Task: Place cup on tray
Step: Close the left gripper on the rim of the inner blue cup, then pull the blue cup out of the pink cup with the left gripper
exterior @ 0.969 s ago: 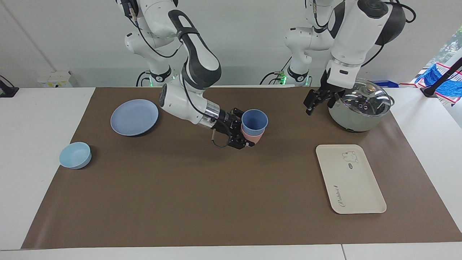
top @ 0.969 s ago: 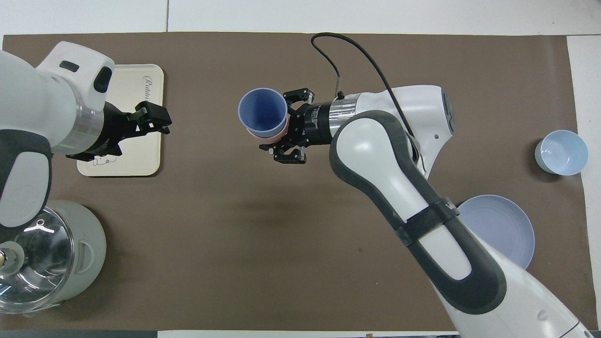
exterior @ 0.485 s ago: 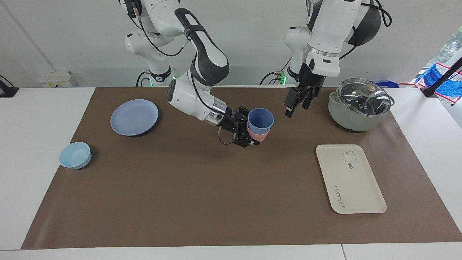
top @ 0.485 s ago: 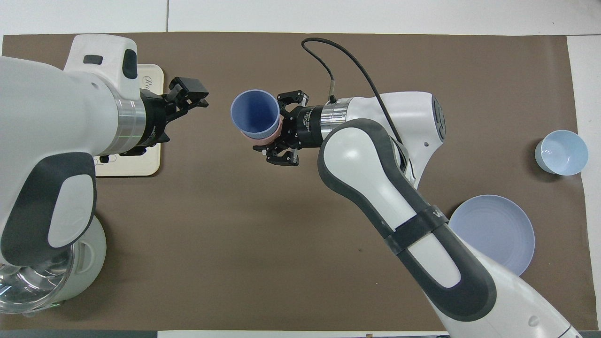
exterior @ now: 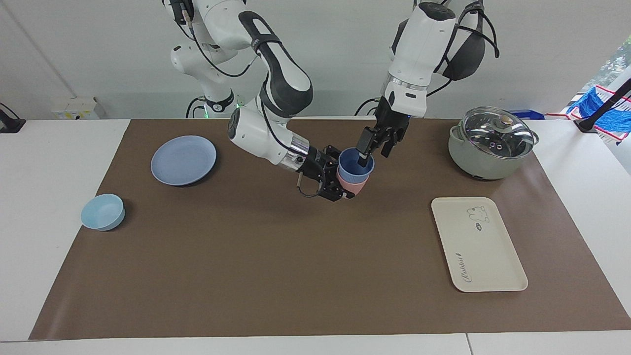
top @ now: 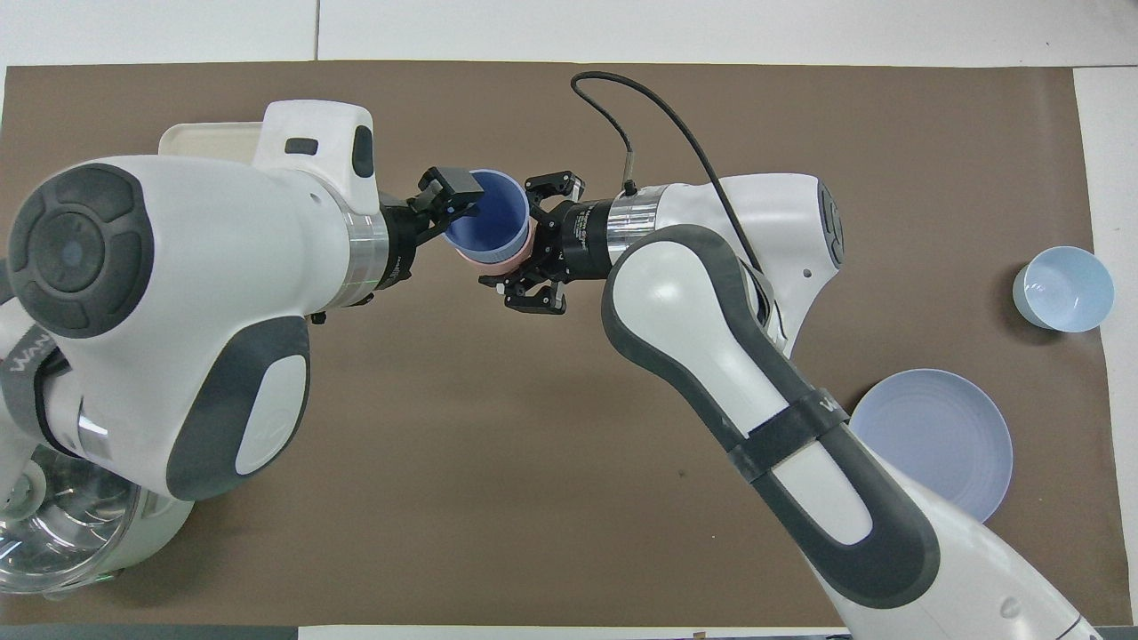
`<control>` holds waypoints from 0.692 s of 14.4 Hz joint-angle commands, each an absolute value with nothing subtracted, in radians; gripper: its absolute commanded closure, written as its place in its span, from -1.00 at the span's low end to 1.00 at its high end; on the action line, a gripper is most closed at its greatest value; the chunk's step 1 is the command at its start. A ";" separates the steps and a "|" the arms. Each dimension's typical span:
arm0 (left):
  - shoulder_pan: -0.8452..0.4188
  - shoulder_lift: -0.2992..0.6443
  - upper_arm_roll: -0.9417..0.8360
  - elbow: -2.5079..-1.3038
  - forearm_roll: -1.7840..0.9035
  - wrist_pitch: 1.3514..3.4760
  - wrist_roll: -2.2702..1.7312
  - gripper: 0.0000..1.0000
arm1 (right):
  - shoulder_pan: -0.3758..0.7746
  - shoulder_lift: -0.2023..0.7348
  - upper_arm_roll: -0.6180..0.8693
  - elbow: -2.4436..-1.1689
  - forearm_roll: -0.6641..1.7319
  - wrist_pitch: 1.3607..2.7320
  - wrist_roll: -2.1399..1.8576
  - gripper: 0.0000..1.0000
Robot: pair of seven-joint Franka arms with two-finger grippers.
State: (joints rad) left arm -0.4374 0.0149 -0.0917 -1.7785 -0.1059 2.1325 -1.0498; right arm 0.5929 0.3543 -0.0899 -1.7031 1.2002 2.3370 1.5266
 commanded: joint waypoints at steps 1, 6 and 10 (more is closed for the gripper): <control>-0.453 0.009 -0.081 -1.798 -0.120 2.161 -1.060 -0.67 | 0.591 0.328 -0.087 -1.730 1.227 2.347 1.526 1.00; -0.451 0.031 -0.080 -1.749 -0.121 2.140 -1.063 -0.26 | 0.591 0.328 -0.087 -1.730 1.227 2.347 1.526 1.00; -0.446 0.032 -0.080 -1.746 -0.121 2.140 -1.066 0.27 | 0.591 0.328 -0.087 -1.730 1.227 2.349 1.526 1.00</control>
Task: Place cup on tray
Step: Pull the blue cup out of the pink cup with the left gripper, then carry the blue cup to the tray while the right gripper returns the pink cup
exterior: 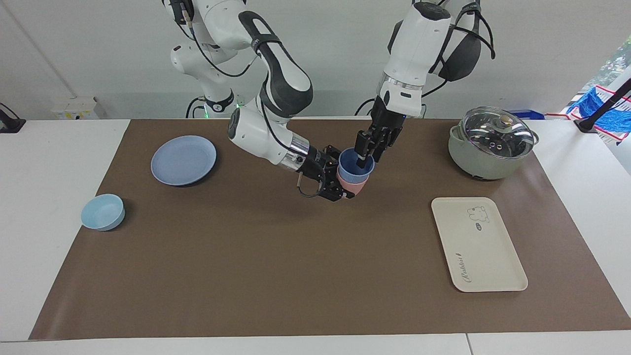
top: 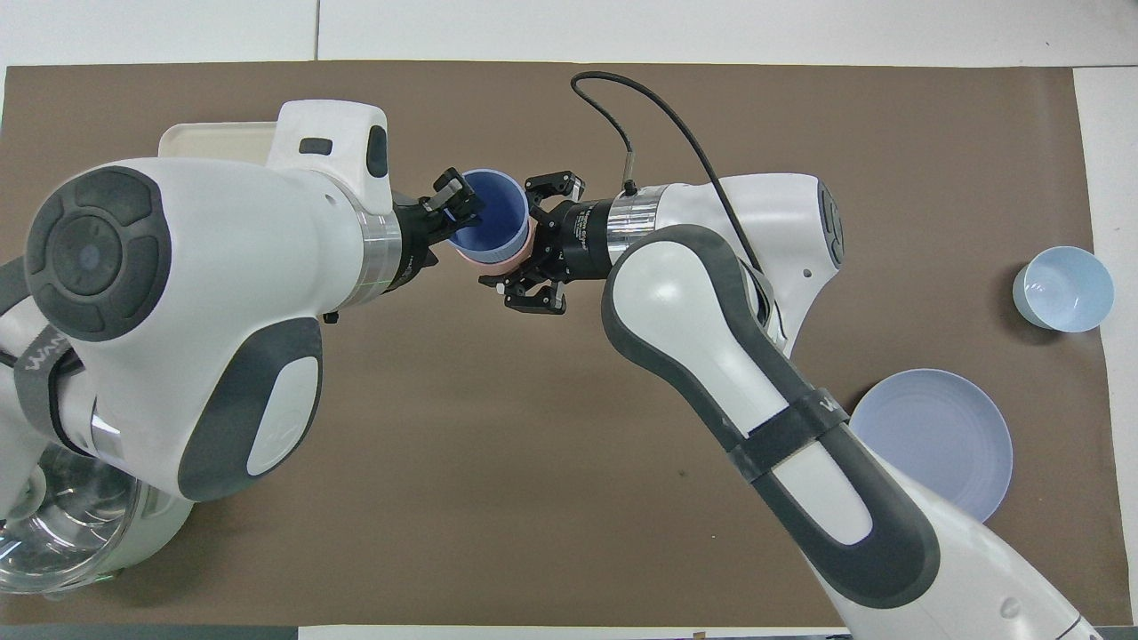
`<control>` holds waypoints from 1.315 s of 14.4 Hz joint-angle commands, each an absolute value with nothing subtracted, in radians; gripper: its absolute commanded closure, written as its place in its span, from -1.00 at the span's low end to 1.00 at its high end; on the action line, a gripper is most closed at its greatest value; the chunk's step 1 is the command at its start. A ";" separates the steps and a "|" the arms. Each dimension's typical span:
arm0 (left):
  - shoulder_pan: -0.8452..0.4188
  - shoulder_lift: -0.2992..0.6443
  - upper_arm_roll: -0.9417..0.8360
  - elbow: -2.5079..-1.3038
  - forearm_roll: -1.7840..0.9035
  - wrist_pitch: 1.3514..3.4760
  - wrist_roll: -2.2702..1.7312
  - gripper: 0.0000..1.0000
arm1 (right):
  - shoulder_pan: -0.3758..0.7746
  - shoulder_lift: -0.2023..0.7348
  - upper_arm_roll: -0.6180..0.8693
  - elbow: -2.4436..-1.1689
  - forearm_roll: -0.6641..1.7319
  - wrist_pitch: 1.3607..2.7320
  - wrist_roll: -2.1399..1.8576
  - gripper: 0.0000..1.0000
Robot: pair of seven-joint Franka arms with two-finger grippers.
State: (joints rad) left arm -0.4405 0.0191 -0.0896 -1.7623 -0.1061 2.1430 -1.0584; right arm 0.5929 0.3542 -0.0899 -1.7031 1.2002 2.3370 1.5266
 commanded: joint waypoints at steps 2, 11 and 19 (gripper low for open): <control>-0.449 0.032 -0.080 -1.749 -0.121 2.141 -1.066 0.55 | 0.591 0.328 -0.087 -1.730 1.227 2.349 1.525 1.00; -0.437 0.017 -0.074 -1.648 -0.121 2.008 -1.065 1.00 | 0.595 0.328 -0.087 -1.733 1.227 2.368 1.525 1.00; -0.264 -0.021 -0.046 -1.569 -0.121 1.864 -0.939 1.00 | 0.542 0.324 -0.089 -1.759 1.227 2.338 1.473 1.00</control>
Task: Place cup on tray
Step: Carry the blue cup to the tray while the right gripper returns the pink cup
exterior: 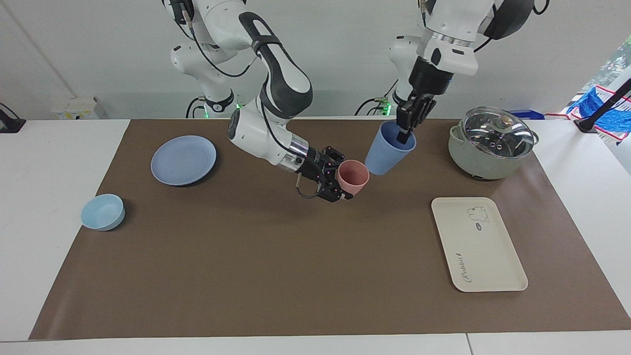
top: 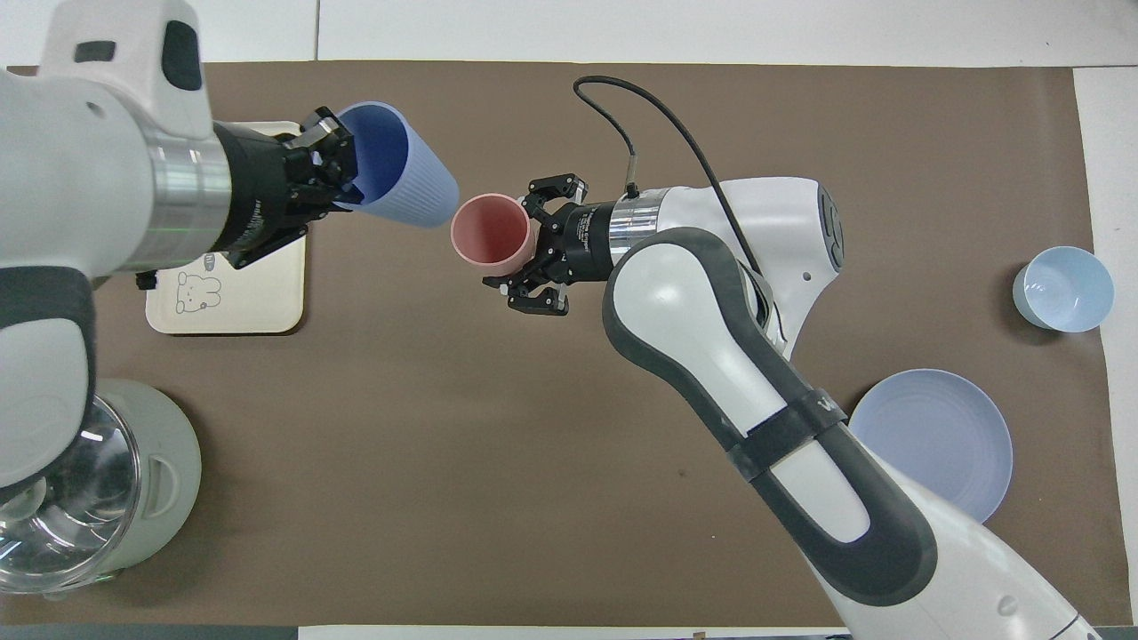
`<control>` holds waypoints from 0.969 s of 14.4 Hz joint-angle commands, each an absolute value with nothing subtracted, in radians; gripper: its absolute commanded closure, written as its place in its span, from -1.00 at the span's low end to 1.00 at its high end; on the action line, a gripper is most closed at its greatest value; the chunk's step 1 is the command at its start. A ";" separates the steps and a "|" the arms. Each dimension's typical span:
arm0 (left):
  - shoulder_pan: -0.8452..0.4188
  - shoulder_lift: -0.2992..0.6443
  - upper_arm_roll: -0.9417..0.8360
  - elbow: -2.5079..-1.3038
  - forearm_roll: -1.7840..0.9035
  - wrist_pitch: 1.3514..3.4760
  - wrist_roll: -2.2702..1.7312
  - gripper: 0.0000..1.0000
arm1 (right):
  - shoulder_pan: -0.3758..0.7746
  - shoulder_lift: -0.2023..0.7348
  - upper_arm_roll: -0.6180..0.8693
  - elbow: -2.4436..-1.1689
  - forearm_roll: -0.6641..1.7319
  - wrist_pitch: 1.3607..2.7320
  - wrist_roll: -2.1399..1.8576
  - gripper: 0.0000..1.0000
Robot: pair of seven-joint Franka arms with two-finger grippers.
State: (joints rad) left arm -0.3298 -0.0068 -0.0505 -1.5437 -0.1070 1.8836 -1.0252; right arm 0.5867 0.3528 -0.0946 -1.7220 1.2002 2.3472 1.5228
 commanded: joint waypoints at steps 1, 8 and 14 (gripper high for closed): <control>-0.214 -0.040 -0.046 -1.613 -0.123 1.871 -0.861 1.00 | 0.510 0.324 -0.089 -1.763 1.226 2.304 1.454 1.00; 0.047 0.027 -0.046 -1.854 -0.123 2.077 -0.311 1.00 | 0.149 0.316 -0.094 -1.801 1.068 1.939 1.148 1.00; 0.161 0.185 -0.048 -1.962 -0.126 2.334 -0.092 1.00 | -0.115 0.394 -0.092 -1.770 0.868 1.721 0.825 1.00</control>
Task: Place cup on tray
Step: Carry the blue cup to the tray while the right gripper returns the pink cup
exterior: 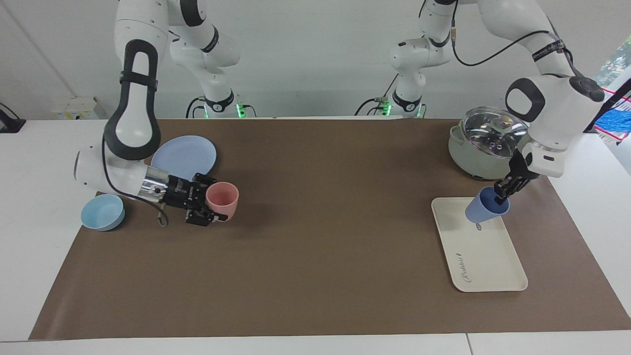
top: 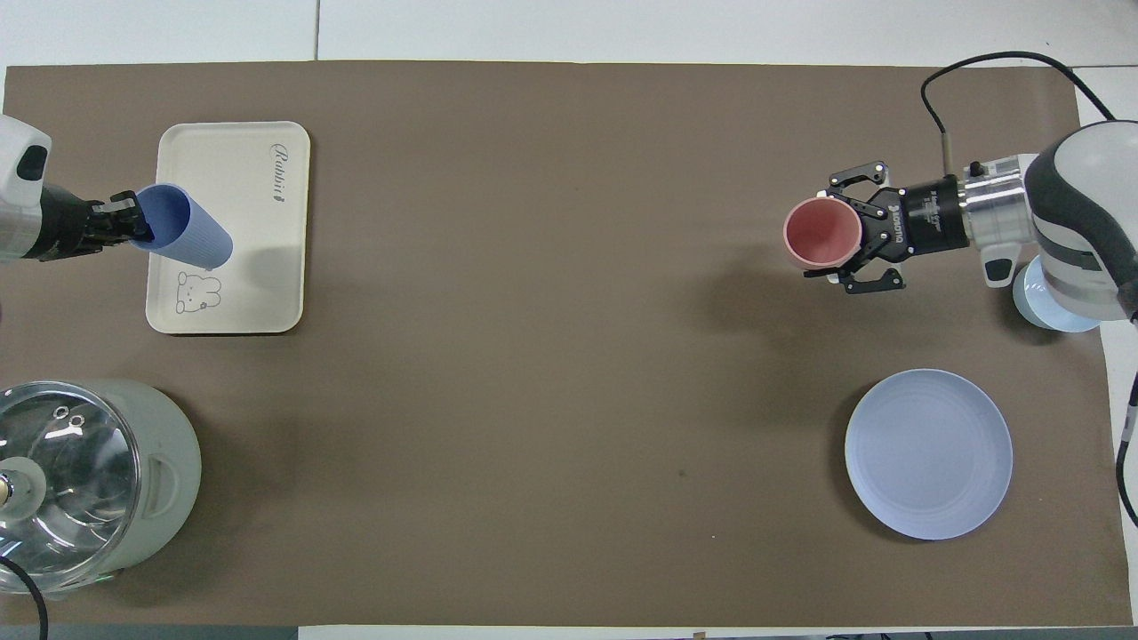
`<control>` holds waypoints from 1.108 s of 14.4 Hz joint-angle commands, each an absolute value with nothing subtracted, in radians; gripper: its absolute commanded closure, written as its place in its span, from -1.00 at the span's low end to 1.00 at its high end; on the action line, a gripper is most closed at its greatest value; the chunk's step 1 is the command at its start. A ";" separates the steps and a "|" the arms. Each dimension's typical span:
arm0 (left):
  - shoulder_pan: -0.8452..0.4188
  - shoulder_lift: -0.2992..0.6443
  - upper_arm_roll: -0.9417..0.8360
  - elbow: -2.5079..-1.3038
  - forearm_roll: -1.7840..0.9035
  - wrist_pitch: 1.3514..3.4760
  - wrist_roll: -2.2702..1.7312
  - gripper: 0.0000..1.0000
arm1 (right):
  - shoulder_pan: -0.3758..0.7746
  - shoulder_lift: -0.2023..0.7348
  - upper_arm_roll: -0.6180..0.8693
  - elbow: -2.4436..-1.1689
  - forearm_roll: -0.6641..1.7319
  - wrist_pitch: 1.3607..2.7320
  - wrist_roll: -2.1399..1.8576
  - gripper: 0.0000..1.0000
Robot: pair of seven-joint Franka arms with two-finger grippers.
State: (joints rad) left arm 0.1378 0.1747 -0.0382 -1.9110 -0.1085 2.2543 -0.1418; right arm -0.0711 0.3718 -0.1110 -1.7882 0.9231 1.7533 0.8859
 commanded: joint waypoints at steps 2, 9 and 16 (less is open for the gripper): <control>0.161 0.199 -0.048 -1.965 -0.222 2.362 -0.087 1.00 | -0.184 0.449 -0.091 -1.718 0.853 1.659 0.787 1.00; 0.156 0.207 -0.048 -2.000 -0.250 2.425 -0.035 1.00 | -0.265 0.736 -0.087 -1.421 0.850 1.431 0.775 1.00; 0.153 0.210 -0.046 -2.020 -0.250 2.486 -0.003 1.00 | -0.318 0.768 -0.038 -1.420 0.848 1.420 0.776 1.00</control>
State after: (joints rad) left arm 0.1526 0.2221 -0.0433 -1.9925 -0.2257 2.4438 -0.0442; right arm -0.2851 0.7451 -0.0678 -1.4527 0.8660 1.4495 0.7810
